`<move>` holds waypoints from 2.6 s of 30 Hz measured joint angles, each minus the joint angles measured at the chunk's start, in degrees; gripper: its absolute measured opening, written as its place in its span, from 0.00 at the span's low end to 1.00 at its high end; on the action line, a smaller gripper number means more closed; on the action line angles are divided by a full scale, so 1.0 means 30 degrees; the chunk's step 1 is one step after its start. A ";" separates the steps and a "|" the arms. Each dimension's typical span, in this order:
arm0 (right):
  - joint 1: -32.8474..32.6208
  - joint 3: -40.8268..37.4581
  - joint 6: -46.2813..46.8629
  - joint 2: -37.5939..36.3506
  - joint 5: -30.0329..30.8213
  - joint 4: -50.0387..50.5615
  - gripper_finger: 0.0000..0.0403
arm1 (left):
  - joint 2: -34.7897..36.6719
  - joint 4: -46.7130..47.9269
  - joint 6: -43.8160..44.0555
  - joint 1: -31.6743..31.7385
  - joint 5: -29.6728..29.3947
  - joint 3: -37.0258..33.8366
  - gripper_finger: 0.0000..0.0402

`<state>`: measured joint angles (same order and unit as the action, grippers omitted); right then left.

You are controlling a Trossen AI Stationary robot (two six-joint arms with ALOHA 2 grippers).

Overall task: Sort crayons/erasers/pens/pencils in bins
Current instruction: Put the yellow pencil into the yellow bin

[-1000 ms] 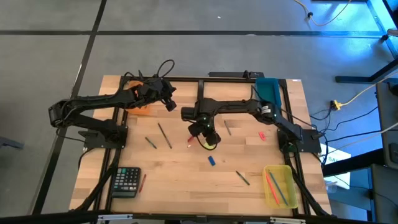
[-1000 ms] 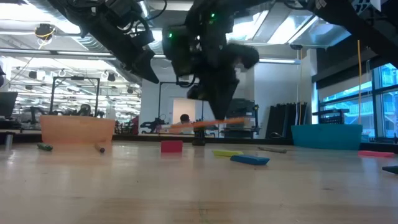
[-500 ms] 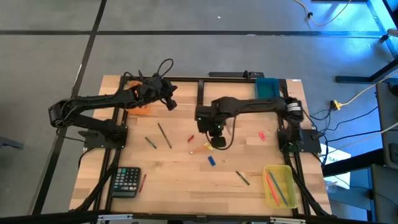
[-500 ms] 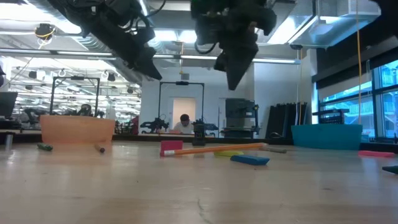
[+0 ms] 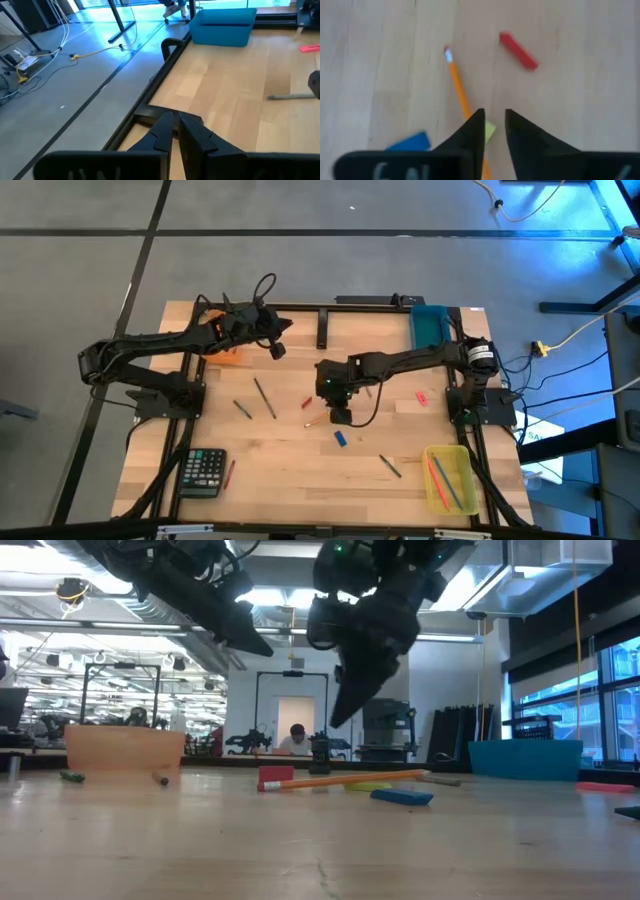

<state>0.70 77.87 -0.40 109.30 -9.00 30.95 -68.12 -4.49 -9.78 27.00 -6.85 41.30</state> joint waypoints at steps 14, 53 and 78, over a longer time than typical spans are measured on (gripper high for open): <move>-0.0772 -0.0139 -0.2480 0.2430 -0.0043 -0.4038 0.46 | -0.0002 0.0325 0.0020 0.0007 0.0058 0.0005 0.22; -0.0979 0.1611 -0.4060 0.4102 -0.0431 0.0188 0.23 | -0.0001 0.0503 -0.0831 0.0007 0.0131 0.0007 0.21; -0.3046 0.7481 0.4801 0.2925 0.4228 1.2521 0.07 | -0.0046 0.0019 -0.0799 -0.0026 0.1832 0.0007 0.22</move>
<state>-8.44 100.31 14.00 118.07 3.69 68.52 -68.26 -4.43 -12.18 26.93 -1.36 41.32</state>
